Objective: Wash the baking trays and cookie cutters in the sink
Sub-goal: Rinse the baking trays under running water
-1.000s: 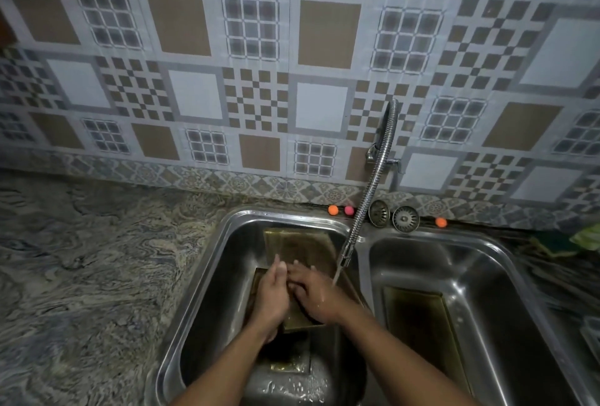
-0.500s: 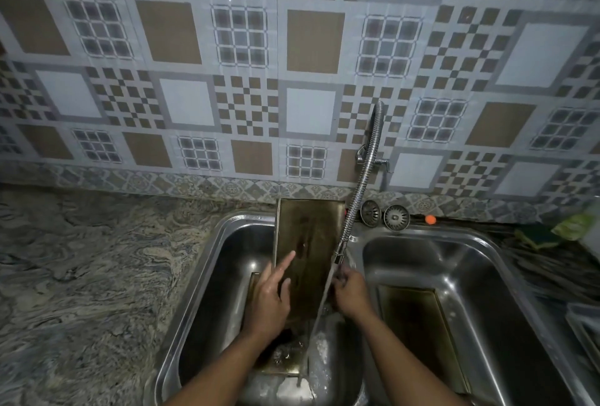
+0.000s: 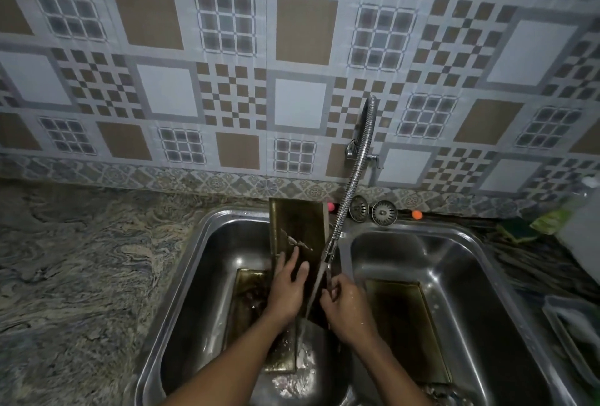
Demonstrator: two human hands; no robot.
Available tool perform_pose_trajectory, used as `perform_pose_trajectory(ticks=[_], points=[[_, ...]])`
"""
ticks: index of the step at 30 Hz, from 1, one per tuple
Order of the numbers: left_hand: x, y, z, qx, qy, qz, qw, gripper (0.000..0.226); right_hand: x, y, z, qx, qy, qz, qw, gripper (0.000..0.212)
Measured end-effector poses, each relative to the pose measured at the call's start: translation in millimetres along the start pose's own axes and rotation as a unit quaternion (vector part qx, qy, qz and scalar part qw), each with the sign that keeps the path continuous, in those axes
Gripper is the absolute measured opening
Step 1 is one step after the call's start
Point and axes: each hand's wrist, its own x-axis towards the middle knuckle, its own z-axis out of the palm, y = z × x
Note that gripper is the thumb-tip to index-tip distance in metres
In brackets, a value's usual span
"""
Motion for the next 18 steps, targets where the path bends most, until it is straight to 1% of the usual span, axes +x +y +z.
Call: perform_pose_trajectory(ticks=[3,4,5,7,9,11,13,15,16,18], points=[[-0.7,14.0,12.6,-0.099,-0.044,0.004,0.994,0.06,-0.1,3.6,8.8,0.0,0.017,-0.029,0.999,0.014],[-1.5,17.5,12.6,-0.141,-0.056,-0.007,0.988,0.055,-0.2,4.7,13.1,0.0,0.012,-0.034,0.999,0.012],[-3.6,20.8,11.7,-0.17,-0.062,-0.024,0.983,0.044,-0.1,7.2,18.4,0.011,0.004,-0.042,0.999,0.013],[-5.5,24.8,9.8,-0.176,-0.041,-0.048,0.982,0.025,-1.0,10.9,27.8,0.053,-0.008,-0.074,0.996,0.019],[-4.7,24.2,4.4,-0.163,-0.009,-0.06,0.985,0.018,-5.2,9.2,34.4,0.076,-0.021,-0.096,0.992,0.022],[-5.3,20.1,-4.0,-0.135,0.001,-0.058,0.989,0.023,-11.4,8.3,42.2,0.1,-0.046,-0.093,0.989,0.029],[-9.1,13.5,-13.5,-0.095,0.003,-0.034,0.995,0.04,-14.7,10.7,51.8,0.122,-0.063,-0.052,0.989,0.046],[-15.1,8.2,-20.9,-0.051,0.001,-0.009,0.999,0.062,-12.9,13.8,57.0,0.079,-0.073,-0.019,0.994,0.054],[-15.7,4.8,-22.9,-0.042,-0.001,-0.011,0.999,0.068,-11.2,14.9,55.5,0.045,-0.086,-0.004,0.995,0.055],[-13.2,-3.6,-25.5,-0.06,0.004,-0.042,0.997,0.065,-3.2,21.8,53.8,-0.009,-0.095,0.03,0.995,0.062]])
